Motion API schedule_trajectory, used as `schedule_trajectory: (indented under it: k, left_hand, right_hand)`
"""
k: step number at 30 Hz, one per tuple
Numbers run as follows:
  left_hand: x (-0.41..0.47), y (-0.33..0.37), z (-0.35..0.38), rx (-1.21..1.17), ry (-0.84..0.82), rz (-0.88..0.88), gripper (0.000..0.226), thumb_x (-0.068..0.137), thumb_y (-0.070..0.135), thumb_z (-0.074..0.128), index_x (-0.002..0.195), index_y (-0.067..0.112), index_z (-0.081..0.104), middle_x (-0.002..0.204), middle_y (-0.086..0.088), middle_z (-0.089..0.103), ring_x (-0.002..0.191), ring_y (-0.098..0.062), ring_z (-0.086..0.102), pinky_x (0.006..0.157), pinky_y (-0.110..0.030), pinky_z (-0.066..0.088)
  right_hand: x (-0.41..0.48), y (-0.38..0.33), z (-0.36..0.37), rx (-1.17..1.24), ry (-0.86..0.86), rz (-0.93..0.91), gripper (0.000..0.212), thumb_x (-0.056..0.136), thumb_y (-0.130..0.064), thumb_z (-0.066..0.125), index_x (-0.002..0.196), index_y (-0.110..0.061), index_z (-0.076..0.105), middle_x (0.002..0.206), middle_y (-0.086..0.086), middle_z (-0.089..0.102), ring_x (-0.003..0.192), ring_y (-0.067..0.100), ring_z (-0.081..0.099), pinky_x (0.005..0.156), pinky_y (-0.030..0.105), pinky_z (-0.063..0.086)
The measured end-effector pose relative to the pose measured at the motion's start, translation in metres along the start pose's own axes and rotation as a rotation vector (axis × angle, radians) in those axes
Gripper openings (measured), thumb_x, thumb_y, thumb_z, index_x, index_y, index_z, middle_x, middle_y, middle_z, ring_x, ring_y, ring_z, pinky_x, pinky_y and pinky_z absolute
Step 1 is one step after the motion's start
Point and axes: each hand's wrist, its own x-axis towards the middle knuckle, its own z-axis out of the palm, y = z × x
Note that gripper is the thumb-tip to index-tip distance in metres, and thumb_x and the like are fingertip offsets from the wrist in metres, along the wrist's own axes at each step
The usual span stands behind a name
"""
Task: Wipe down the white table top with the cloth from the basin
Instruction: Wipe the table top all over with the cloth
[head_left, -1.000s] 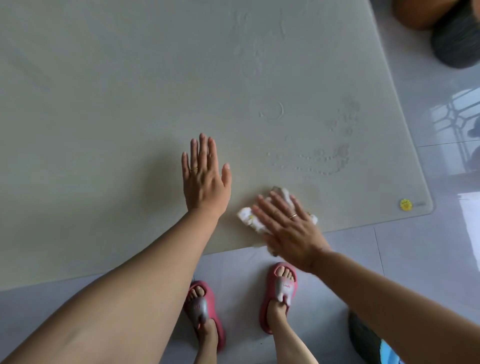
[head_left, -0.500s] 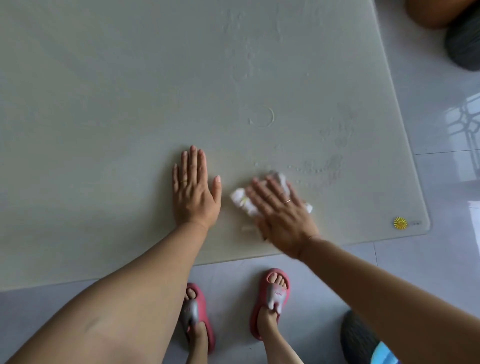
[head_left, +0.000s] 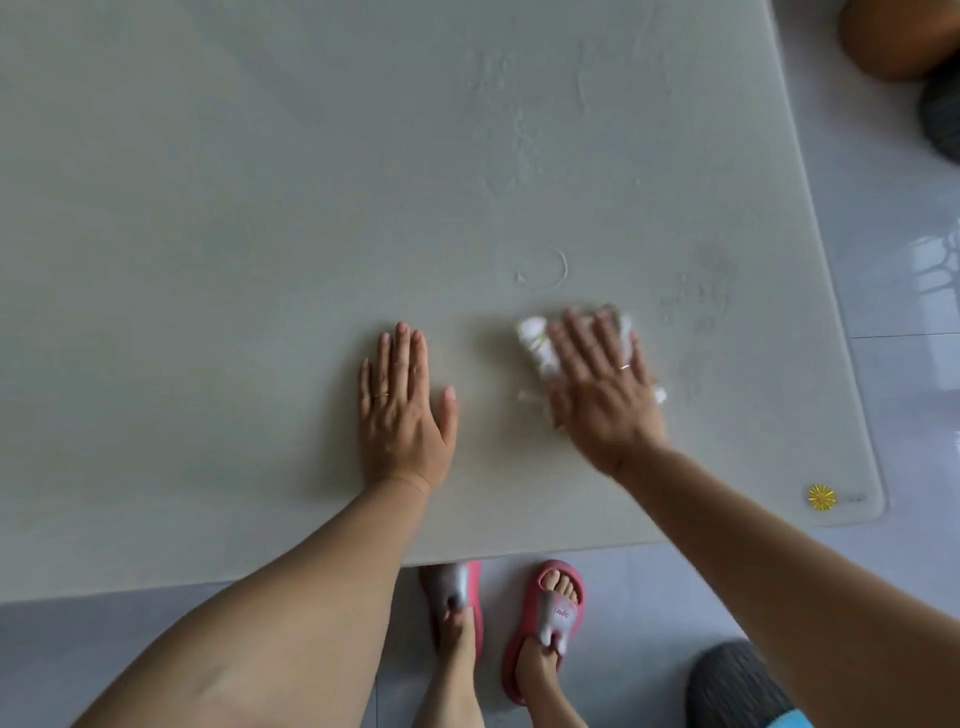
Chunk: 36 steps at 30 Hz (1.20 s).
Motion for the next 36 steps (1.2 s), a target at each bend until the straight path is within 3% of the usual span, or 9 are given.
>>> schedule_trajectory:
  k: [4, 11, 16, 18, 23, 25, 31, 33, 36]
  left_hand:
    - [0.0, 0.0, 0.001, 0.003, -0.005, -0.002, 0.065, 0.091, 0.039, 0.031, 0.148, 0.007, 0.027, 0.156, -0.01, 0.024, 0.144, -0.025, 0.021, 0.117, -0.044, 0.017]
    - [0.001, 0.0, -0.001, 0.006, -0.035, -0.002, 0.064, 0.091, 0.036, 0.03, 0.146, 0.004, 0.031, 0.154, -0.012, 0.026, 0.143, -0.027, 0.024, 0.115, -0.046, 0.02]
    - [0.001, -0.001, 0.001, 0.027, -0.047, -0.003, 0.066, 0.09, 0.038, 0.032, 0.148, 0.007, 0.025, 0.156, -0.009, 0.022, 0.144, -0.024, 0.019, 0.116, -0.044, 0.017]
    - [0.002, -0.001, 0.001, 0.03, -0.065, -0.002, 0.066, 0.091, 0.039, 0.029, 0.148, 0.007, 0.024, 0.156, -0.01, 0.021, 0.144, -0.024, 0.02, 0.115, -0.045, 0.017]
    - [0.004, 0.0, -0.001, 0.033, -0.089, -0.001, 0.061, 0.097, 0.042, 0.022, 0.142, 0.003, 0.036, 0.151, -0.014, 0.032, 0.14, -0.031, 0.029, 0.112, -0.048, 0.022]
    - [0.002, -0.001, -0.003, 0.014, -0.099, 0.015, 0.064, 0.092, 0.041, 0.031, 0.144, 0.003, 0.034, 0.152, -0.014, 0.03, 0.141, -0.031, 0.028, 0.112, -0.048, 0.021]
    - [0.038, -0.006, -0.025, -0.134, 0.038, 0.027, 0.057, 0.092, 0.032, 0.036, 0.139, 0.002, 0.042, 0.149, -0.015, 0.036, 0.137, -0.03, 0.034, 0.114, -0.043, 0.017]
    - [0.077, -0.006, -0.032, -0.137, 0.09, 0.04, 0.056, 0.093, 0.029, 0.035, 0.141, 0.001, 0.038, 0.15, -0.016, 0.034, 0.139, -0.032, 0.032, 0.115, -0.042, 0.015]
    - [0.143, -0.007, -0.035, -0.112, 0.104, 0.056, 0.057, 0.095, 0.029, 0.031, 0.145, 0.002, 0.031, 0.153, -0.015, 0.027, 0.142, -0.031, 0.025, 0.117, -0.043, 0.012]
  right_hand:
    - [0.023, -0.029, 0.003, 0.091, 0.054, 0.507, 0.06, 0.097, -0.04, 0.026, 0.151, -0.025, 0.005, 0.159, -0.001, -0.001, 0.146, 0.024, -0.009, 0.115, 0.043, -0.013]
    - [0.022, -0.04, 0.001, -0.067, -0.045, -0.334, 0.055, 0.097, -0.041, 0.032, 0.149, -0.025, 0.024, 0.156, -0.001, 0.02, 0.145, 0.025, 0.013, 0.118, 0.048, 0.009]
    - [0.061, -0.018, -0.007, 0.077, 0.048, 0.36, 0.056, 0.099, -0.039, 0.026, 0.15, -0.026, 0.01, 0.159, -0.001, 0.005, 0.146, 0.022, -0.004, 0.117, 0.043, -0.007]
    - [0.063, -0.055, 0.001, 0.105, 0.062, 0.463, 0.06, 0.097, -0.04, 0.028, 0.151, -0.023, 0.008, 0.159, 0.002, 0.002, 0.146, 0.026, -0.007, 0.116, 0.044, -0.011]
    - [0.058, -0.08, 0.003, -0.016, -0.052, -0.195, 0.056, 0.097, -0.044, 0.023, 0.148, -0.022, 0.025, 0.156, 0.002, 0.021, 0.145, 0.028, 0.011, 0.117, 0.049, 0.01]
    - [0.07, -0.047, -0.005, -0.073, -0.067, -0.269, 0.055, 0.097, -0.045, 0.023, 0.149, -0.025, 0.022, 0.156, 0.0, 0.02, 0.145, 0.025, 0.012, 0.116, 0.045, 0.007]
    - [0.11, -0.036, -0.009, 0.098, 0.054, 0.554, 0.059, 0.098, -0.042, 0.023, 0.151, -0.023, 0.007, 0.16, 0.0, 0.002, 0.146, 0.025, -0.006, 0.117, 0.046, -0.007]
    - [0.11, -0.072, -0.003, 0.089, 0.051, 0.42, 0.06, 0.097, -0.042, 0.027, 0.151, -0.021, 0.011, 0.159, 0.003, 0.007, 0.146, 0.03, -0.003, 0.116, 0.048, -0.007]
    - [0.104, -0.078, -0.003, -0.021, -0.01, -0.088, 0.055, 0.097, -0.041, 0.032, 0.148, -0.022, 0.024, 0.156, 0.001, 0.021, 0.145, 0.028, 0.011, 0.117, 0.049, 0.009]
